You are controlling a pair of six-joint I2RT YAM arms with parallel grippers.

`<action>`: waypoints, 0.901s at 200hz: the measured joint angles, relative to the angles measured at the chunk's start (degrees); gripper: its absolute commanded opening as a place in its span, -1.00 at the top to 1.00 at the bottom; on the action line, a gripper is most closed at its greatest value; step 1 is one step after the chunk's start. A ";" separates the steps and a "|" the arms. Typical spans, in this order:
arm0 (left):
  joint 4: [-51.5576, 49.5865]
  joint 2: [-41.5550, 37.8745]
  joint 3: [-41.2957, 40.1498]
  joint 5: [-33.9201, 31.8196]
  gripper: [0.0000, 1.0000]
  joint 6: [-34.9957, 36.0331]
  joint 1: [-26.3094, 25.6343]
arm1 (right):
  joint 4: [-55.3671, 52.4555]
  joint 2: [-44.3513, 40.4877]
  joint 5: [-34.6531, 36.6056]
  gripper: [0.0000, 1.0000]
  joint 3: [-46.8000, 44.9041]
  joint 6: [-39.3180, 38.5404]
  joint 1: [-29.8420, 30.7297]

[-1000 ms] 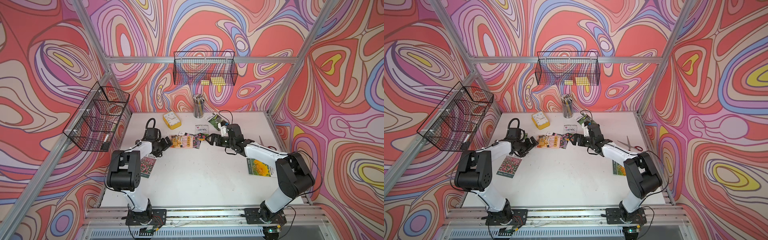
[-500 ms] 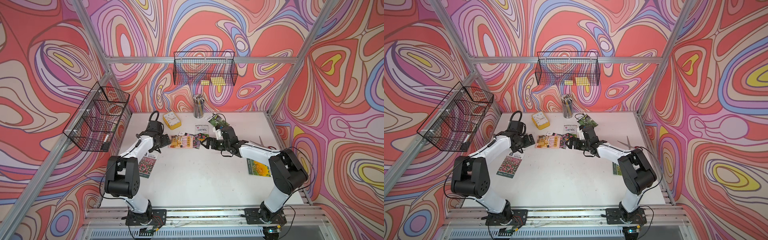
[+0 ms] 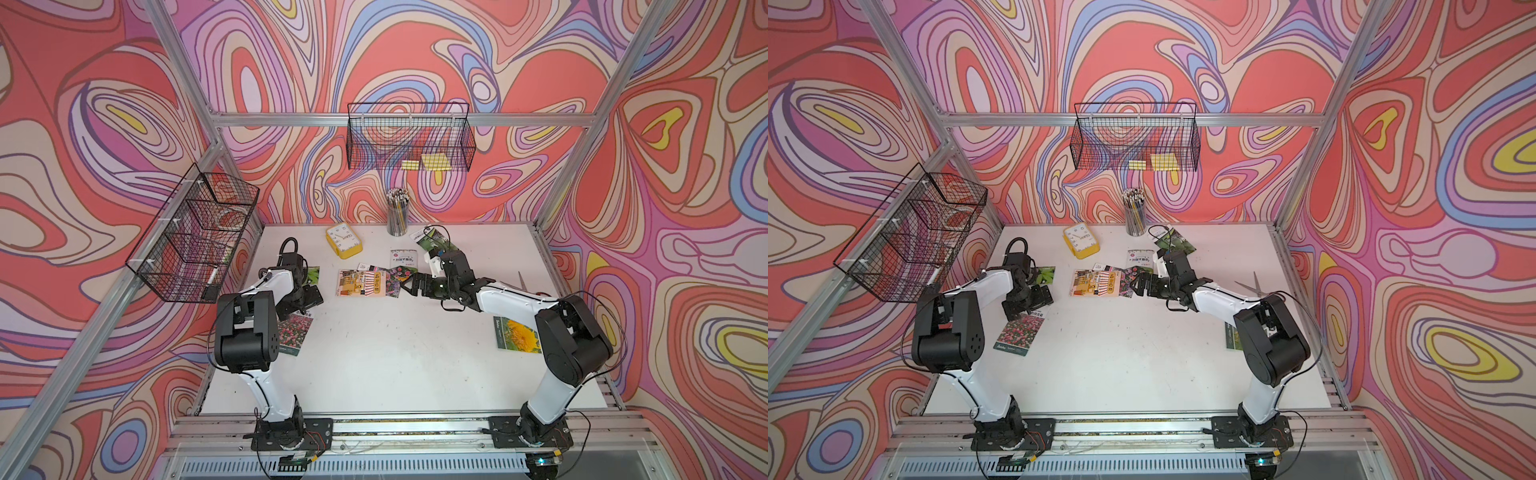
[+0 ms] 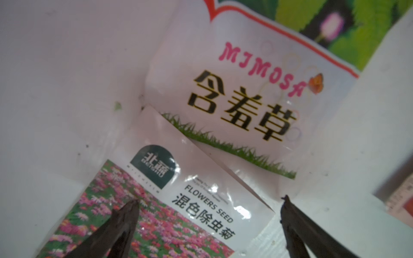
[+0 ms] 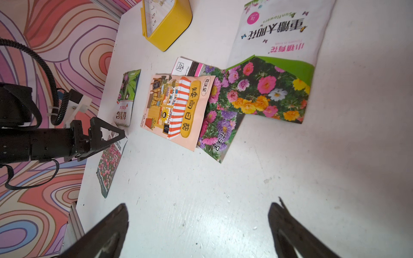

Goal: Arrange the seed packets in a row
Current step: Move the seed packet to the center of the board.

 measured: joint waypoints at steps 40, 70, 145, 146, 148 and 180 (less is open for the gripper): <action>3.21 -2.21 -2.97 6.75 -0.89 -2.25 0.46 | -0.07 0.00 -1.36 -0.96 0.00 0.42 0.00; 6.56 -3.87 -5.27 12.81 -0.89 -6.21 -1.18 | 0.35 2.12 -3.37 -0.97 1.14 1.40 0.00; 25.68 -0.68 -6.47 25.35 -0.85 -22.86 -23.82 | 3.65 9.11 -8.20 -0.96 1.31 10.40 2.75; 26.01 -0.63 -6.47 25.49 -0.85 -23.23 -24.17 | 3.85 9.14 -8.26 -0.96 1.22 10.73 2.82; 26.25 -0.55 -6.47 25.73 -0.86 -23.58 -24.48 | 4.02 9.14 -8.33 -0.95 1.09 10.99 2.89; 22.27 -1.44 -4.46 23.61 -0.96 -25.27 -25.68 | 7.02 8.87 -8.63 -0.92 -2.25 18.23 3.54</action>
